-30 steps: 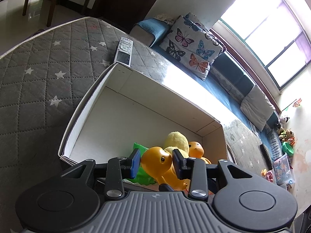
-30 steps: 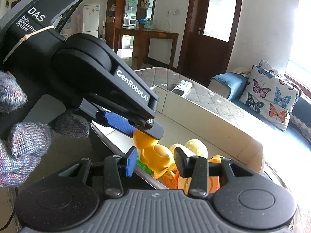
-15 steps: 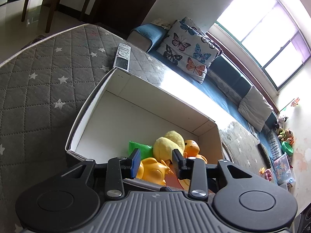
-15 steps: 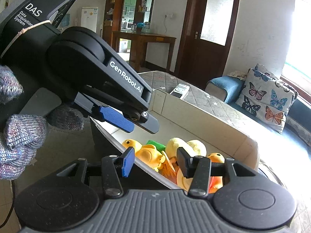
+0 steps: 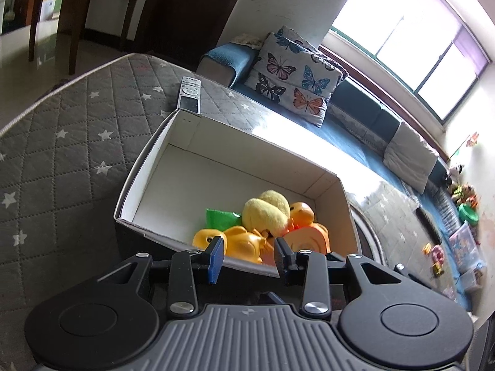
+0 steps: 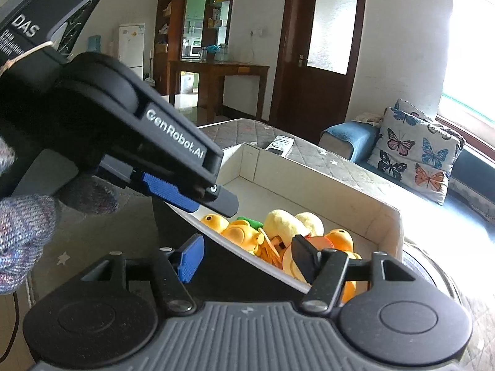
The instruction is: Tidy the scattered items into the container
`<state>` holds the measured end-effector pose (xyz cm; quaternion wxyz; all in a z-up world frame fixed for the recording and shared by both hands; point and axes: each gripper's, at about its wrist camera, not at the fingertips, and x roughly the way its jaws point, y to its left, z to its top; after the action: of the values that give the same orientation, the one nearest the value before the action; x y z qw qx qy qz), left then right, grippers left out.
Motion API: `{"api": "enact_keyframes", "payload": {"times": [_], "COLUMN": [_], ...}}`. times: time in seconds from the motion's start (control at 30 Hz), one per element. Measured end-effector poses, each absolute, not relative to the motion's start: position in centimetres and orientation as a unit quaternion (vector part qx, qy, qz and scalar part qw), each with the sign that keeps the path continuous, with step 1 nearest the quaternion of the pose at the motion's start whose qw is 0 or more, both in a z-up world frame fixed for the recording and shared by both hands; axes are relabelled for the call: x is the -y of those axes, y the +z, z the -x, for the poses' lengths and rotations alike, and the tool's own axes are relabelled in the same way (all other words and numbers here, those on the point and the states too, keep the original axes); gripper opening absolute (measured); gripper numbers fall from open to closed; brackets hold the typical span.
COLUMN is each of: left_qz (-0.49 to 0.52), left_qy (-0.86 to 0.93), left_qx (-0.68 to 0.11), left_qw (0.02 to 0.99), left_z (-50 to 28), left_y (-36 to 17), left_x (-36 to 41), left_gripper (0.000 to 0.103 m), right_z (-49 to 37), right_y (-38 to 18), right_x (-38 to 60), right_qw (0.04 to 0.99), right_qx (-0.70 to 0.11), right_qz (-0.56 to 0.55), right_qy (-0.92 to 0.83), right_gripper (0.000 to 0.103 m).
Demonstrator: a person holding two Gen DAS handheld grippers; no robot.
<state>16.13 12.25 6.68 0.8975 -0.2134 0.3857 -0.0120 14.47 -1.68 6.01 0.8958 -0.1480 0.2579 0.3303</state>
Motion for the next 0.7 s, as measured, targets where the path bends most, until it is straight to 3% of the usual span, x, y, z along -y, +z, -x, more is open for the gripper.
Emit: {"api": "enact_keyframes", "payload": {"times": [0.17,0.4,0.53,0.7], "left_qz": [0.193,0.17,0.152,0.138], "left_qy": [-0.011,-0.007,-0.006,-0.003], "left_qx": [-0.383,-0.375,-0.366,-0.359], "left_qw": [0.904,0.911,0.918,0.923], "left_z": [-14.8,-13.0,-11.7,-10.2], "left_y": [6.8,6.8,6.8,6.4], "left_x": [-11.3,-10.3,-9.6,-9.1], "left_gripper": [0.038,0.038,0.038,0.038], "right_z": [-13.6,-12.4,-11.5,-10.5], "right_y": [5.8,5.7,5.4,5.1], "right_x": [2.7,4.0,4.6,5.4], "right_qw": [0.902,0.91,0.914,0.919], "right_qx": [-0.255,-0.251,-0.246,-0.24], "right_qz": [0.137,0.12,0.113,0.104], "right_qy": [0.32,0.309,0.302,0.296], "right_gripper": [0.08,0.086,0.098,0.103]}}
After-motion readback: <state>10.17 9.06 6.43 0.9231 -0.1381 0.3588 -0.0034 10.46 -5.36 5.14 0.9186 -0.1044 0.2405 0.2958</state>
